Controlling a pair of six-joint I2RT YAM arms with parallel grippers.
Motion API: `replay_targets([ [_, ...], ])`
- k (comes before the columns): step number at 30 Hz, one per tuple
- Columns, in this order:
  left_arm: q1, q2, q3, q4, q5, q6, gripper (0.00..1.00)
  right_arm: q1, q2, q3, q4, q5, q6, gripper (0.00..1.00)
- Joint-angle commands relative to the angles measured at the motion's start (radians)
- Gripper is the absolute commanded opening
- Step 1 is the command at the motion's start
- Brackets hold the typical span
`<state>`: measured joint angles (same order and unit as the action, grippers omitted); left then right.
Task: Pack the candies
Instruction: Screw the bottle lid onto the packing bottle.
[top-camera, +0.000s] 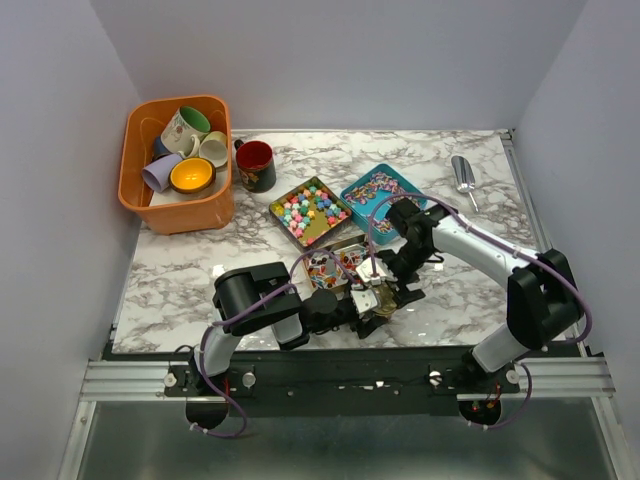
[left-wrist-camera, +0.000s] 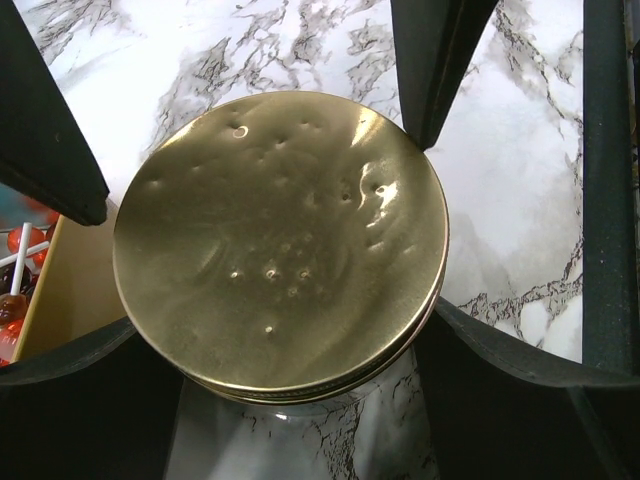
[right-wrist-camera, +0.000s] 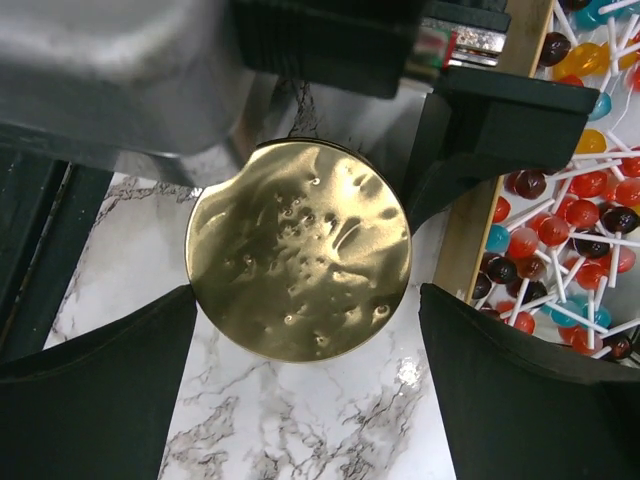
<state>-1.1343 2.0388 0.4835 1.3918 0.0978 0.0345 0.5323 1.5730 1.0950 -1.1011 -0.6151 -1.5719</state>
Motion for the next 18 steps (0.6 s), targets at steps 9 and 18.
replay_targets([
  [9, 0.002, 0.014, -0.013, -0.132, -0.024, 0.047, 0.81, 0.018, -0.094, -0.148, 0.194, -0.029, 0.239, 0.74],
  [18, 0.001, 0.012, -0.023, -0.103, -0.046, 0.051, 0.80, 0.026, -0.221, -0.332, 0.337, 0.015, 0.591, 0.70],
])
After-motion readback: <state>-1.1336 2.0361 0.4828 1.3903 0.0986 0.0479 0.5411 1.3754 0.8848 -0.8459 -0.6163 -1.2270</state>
